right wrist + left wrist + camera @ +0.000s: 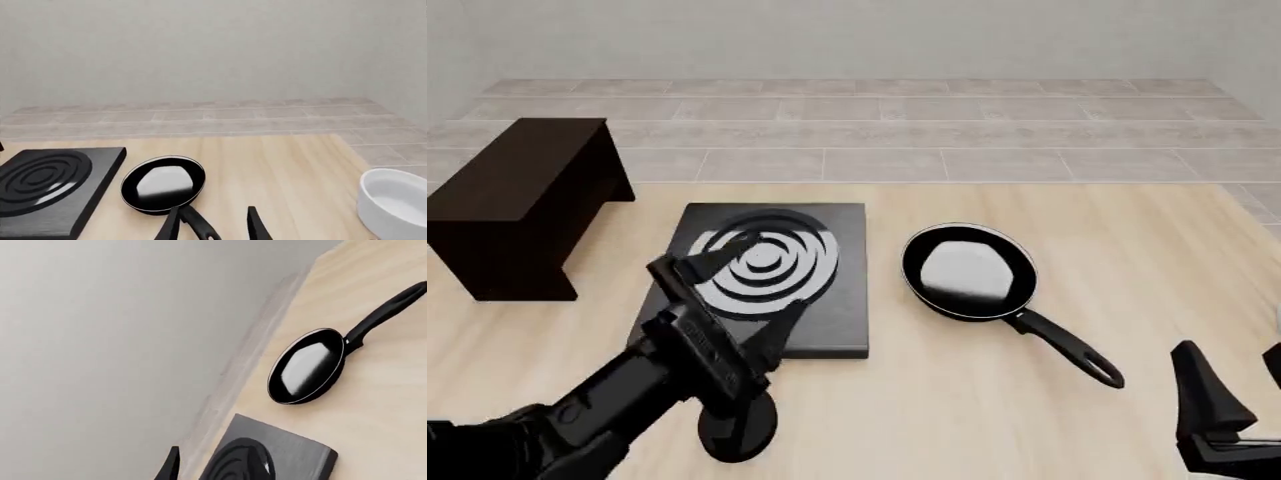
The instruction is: Put the frying pan on top of the cabinet.
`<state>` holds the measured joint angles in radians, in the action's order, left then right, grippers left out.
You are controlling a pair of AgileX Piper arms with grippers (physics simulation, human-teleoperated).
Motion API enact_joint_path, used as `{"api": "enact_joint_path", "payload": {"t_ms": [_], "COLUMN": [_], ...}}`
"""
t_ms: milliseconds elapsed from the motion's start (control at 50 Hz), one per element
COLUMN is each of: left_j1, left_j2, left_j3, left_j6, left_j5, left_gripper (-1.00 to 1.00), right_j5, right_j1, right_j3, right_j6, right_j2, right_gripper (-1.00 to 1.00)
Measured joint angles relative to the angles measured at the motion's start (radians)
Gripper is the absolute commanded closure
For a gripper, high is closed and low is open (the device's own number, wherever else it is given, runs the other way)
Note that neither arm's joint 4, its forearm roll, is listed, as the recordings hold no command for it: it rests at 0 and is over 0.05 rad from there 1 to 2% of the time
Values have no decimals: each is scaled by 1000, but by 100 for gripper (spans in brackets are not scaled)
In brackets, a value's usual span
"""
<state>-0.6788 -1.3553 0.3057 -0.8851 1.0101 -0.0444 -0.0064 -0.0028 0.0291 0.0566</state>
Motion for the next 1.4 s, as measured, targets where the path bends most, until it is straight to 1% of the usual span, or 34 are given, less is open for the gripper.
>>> {"api": "enact_joint_path", "payload": {"t_ms": [160, 280, 420, 560, 720, 960, 1180, 1400], "left_j1": [-116, -171, -219, -251, -272, -282, -287, -295], "left_j2": [-158, -252, -353, -433, -498, -580, -649, -701], "left_j3": [100, 181, 272, 357, 446, 554, 635, 690], "left_j6": [-152, -247, -327, -379, -409, -415, -409, -398], "left_j5": [35, 35, 20, -11, -57, -115, -157, -187], "left_gripper": [-100, -100, -100, -100, -100, -100, -100, -100], "right_j5": [-2, -2, -1, -2, -6, -14, -31, -49], "right_j1": [2, 4, 2, 0, -1, -9, -16, -19], "right_j3": [1, 1, 1, 1, 2, 2, 2, 3], "right_j6": [5, 8, 16, 26, 33, 43, 50, 57], "right_j2": [2, 1, -1, 1, 6, 20, 45, 67], "right_gripper": [-100, -100, -100, -100, -100, -100, -100, -100]}}
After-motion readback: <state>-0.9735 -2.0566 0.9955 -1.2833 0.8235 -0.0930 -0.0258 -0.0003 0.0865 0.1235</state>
